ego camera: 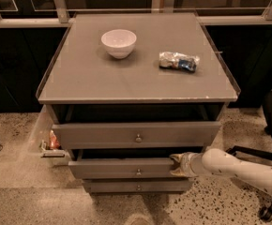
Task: Open middle drawer
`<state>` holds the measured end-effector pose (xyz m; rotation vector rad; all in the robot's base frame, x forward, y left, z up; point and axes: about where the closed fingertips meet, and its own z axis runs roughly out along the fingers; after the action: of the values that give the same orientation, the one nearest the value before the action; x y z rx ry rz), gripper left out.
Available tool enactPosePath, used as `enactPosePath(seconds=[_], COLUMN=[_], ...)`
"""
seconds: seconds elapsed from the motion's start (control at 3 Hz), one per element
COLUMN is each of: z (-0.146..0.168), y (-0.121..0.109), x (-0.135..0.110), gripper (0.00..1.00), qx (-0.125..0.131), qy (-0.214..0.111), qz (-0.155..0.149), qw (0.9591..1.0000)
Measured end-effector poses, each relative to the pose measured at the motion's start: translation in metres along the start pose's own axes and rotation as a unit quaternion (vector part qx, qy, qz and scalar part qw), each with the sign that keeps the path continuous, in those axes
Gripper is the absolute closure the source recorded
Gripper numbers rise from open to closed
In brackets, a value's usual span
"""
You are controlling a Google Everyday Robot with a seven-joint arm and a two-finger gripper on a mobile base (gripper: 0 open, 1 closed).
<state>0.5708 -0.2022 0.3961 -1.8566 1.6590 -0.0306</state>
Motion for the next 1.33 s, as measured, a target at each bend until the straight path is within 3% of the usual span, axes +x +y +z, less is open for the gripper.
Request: enactPosePath(seconds=[0.33,0.67,1.0,1.33], z=[0.001,-0.001,-0.015,-0.022], y=[0.006,0.005,0.035,0.045], x=[0.007,0.006,0.011,0.009], gripper=[0.15,0.18,0.41,0.64], qx=[-0.011,-0.011,-0.028,-0.035], qy=[-0.009,-0.009,-0.027,-0.033], qz=[0.017,0.017,0.041,0.048], qw=[0.9997,0.9997,0.9984,0.9977])
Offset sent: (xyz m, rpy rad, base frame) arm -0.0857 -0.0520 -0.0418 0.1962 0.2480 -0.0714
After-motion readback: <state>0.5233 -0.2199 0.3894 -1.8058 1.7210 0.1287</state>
